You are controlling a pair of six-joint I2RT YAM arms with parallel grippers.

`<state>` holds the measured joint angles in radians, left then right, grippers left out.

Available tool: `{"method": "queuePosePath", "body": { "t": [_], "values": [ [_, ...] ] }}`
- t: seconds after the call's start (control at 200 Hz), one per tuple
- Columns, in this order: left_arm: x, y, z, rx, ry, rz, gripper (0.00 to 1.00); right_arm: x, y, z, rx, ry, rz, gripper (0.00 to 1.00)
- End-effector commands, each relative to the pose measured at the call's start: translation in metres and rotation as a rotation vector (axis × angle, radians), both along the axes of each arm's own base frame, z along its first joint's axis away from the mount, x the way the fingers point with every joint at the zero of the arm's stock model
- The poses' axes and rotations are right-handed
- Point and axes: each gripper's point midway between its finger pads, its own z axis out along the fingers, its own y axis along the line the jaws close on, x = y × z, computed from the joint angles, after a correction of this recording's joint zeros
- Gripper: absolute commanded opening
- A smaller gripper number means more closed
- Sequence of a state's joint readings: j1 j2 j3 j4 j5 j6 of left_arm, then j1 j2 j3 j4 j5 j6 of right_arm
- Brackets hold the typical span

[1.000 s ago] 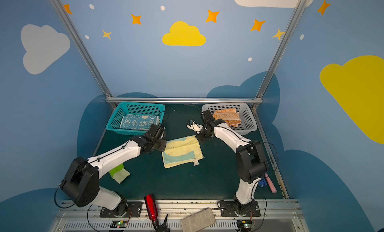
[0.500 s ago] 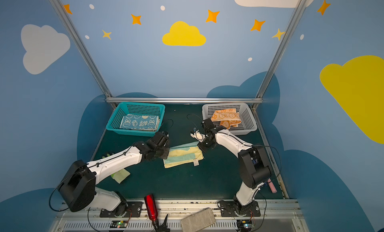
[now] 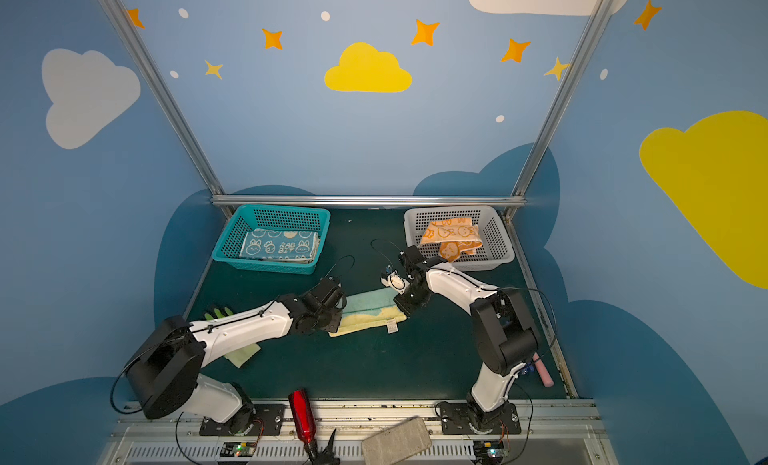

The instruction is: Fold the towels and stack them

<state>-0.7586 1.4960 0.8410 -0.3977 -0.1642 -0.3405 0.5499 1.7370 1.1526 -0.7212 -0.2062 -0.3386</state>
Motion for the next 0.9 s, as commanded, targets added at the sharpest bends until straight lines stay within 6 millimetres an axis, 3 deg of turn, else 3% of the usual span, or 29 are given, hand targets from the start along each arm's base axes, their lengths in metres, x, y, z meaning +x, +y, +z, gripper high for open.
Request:
{"method": "queuePosePath", "body": {
  "t": [0.0,0.07,0.305,0.516,0.611,0.706,0.896],
  "values": [
    [-0.003,0.001,0.008,-0.004,-0.039,0.004,0.28,-0.019,-0.006,-0.006,-0.047,0.053,0.029,0.13],
    [-0.009,0.003,0.013,-0.014,-0.051,0.006,0.31,-0.021,-0.009,-0.006,-0.062,0.041,0.025,0.15],
    [-0.028,0.014,0.019,-0.074,-0.054,0.055,0.61,-0.023,-0.023,0.006,-0.086,-0.038,-0.069,0.26],
    [-0.024,0.016,0.010,-0.092,-0.014,0.126,0.84,-0.007,-0.028,0.041,-0.017,-0.185,-0.221,0.33],
    [-0.019,0.011,0.004,-0.128,0.011,0.151,1.00,-0.003,-0.007,0.061,0.121,-0.173,-0.294,0.31],
    [-0.014,0.010,0.001,-0.186,0.021,0.190,1.00,-0.008,0.026,0.074,0.283,-0.092,-0.321,0.30],
    [-0.004,0.012,0.007,-0.366,0.026,0.263,1.00,-0.009,0.071,0.057,0.314,0.000,-0.348,0.29]
  ]
}}
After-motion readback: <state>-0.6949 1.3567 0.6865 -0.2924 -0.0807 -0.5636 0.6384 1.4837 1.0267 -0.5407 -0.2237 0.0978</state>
